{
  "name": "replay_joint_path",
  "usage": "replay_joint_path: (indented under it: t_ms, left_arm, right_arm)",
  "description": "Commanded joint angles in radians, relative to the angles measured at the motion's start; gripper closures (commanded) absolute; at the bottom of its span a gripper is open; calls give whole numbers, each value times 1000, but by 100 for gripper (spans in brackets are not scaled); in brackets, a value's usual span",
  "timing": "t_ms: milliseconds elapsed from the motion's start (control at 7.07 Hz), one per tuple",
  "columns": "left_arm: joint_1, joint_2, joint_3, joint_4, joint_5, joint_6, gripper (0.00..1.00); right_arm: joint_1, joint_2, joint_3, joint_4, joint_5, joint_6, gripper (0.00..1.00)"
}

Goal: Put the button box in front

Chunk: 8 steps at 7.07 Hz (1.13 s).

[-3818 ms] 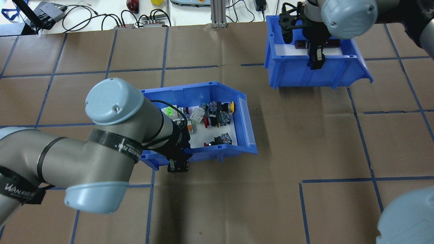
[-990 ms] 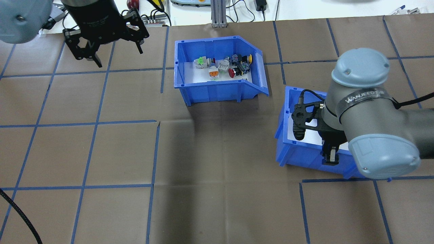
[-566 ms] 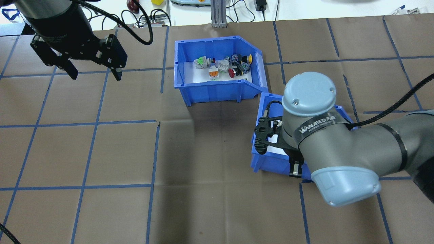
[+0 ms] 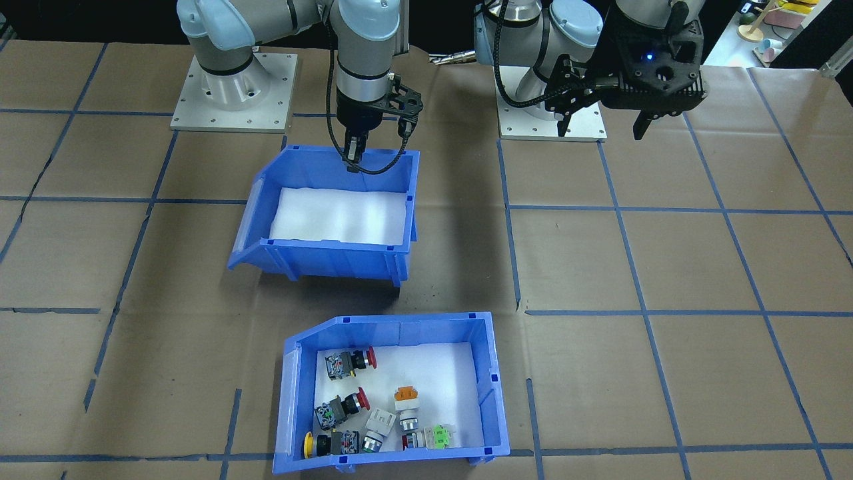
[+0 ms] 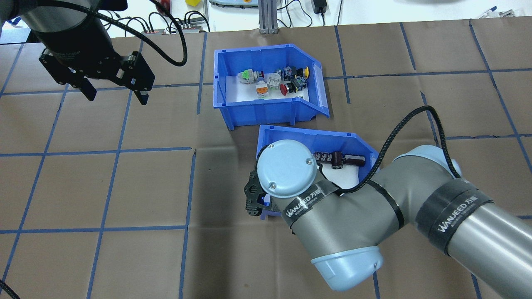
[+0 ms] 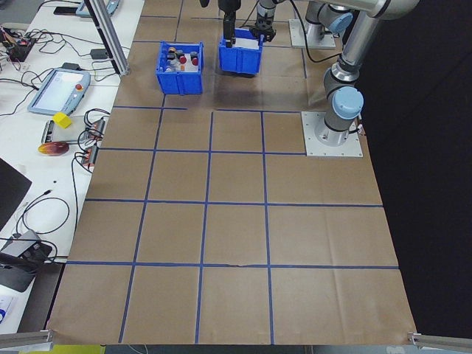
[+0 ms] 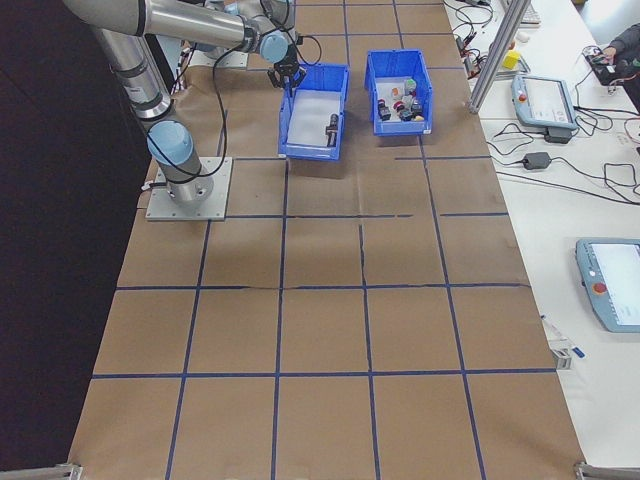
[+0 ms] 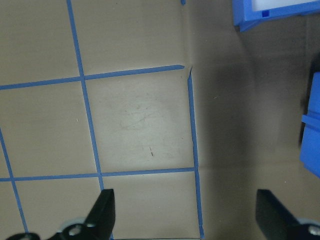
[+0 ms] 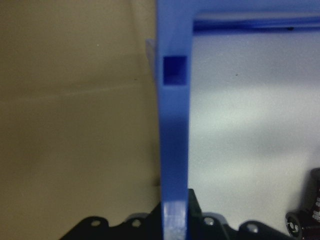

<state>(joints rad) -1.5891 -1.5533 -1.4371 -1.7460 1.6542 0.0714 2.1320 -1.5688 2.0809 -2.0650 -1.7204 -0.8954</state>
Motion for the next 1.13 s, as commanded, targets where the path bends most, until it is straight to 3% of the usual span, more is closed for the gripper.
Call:
replay_joint_path:
  t_ms: [0,566,707,848,990]
  left_arm:
    - [-9,-8,23,5,-7,-7,1]
    - [-8,-31,14,3,-68,-7,1]
    - [-8,-31,11,3,-68,-7,1]
    - [-8,-27,6,3,-67,-5,1]
    - [-8,-25,6,3,-62,-5,1]
  right_arm:
    - [26,16,-4,-6,-1,-14,93]
    - [36,18,-1,-6,1,-111,87]
    - [36,19,1,-7,7,-94,33]
    - [32,10,1,-4,4,-92,0]
    - [26,9,-10,-1,1,-92,0]
